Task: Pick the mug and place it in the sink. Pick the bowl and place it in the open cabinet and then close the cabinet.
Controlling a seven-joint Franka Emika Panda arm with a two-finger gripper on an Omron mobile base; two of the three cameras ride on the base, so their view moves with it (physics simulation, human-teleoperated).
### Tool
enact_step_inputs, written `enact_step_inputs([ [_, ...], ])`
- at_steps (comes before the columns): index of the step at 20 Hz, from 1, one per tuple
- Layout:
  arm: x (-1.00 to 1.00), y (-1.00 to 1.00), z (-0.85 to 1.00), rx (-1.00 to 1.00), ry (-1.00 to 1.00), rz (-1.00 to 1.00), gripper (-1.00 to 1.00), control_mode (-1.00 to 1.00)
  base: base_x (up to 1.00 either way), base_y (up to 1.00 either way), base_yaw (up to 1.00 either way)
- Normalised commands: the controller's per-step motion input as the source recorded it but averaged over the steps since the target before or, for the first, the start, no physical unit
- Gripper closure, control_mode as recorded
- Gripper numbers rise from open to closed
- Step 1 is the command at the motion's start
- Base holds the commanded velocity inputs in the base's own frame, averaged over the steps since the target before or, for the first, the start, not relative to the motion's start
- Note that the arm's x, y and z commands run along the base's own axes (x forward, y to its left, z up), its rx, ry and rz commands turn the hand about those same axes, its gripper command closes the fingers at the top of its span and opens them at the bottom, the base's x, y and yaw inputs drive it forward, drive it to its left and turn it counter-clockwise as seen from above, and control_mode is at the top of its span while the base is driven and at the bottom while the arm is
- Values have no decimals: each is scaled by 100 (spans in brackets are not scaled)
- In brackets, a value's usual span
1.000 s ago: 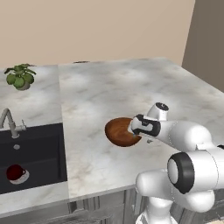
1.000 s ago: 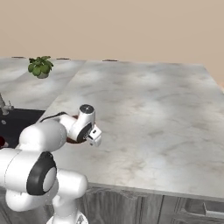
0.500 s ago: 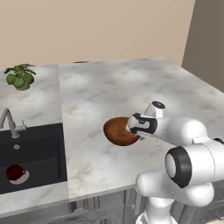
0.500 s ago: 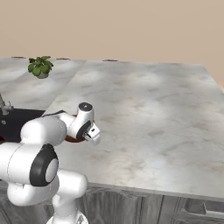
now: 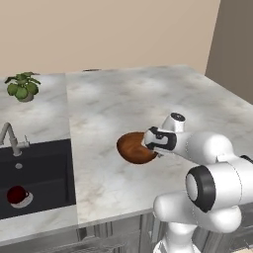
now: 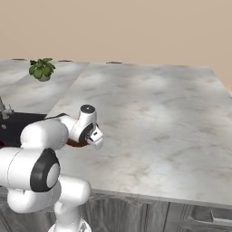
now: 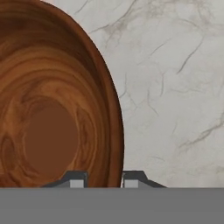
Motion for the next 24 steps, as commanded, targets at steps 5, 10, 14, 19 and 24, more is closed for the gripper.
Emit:
enact_step_inputs([
  [5, -8, -40, 73, 0, 12, -32, 100, -100, 0, 0, 0],
  [10, -2, -25, 74, 0, 8, -31, 100, -100, 0, 0, 0],
  [14, -18, -9, 70, 10, 1, -11, 100, -100, 0, 0, 0],
  [19, -46, -1, 52, 20, -19, -5, 100, -100, 0, 0, 0],
  [24, -59, 0, 37, 3, -21, -11, 100, -100, 0, 0, 0],
])
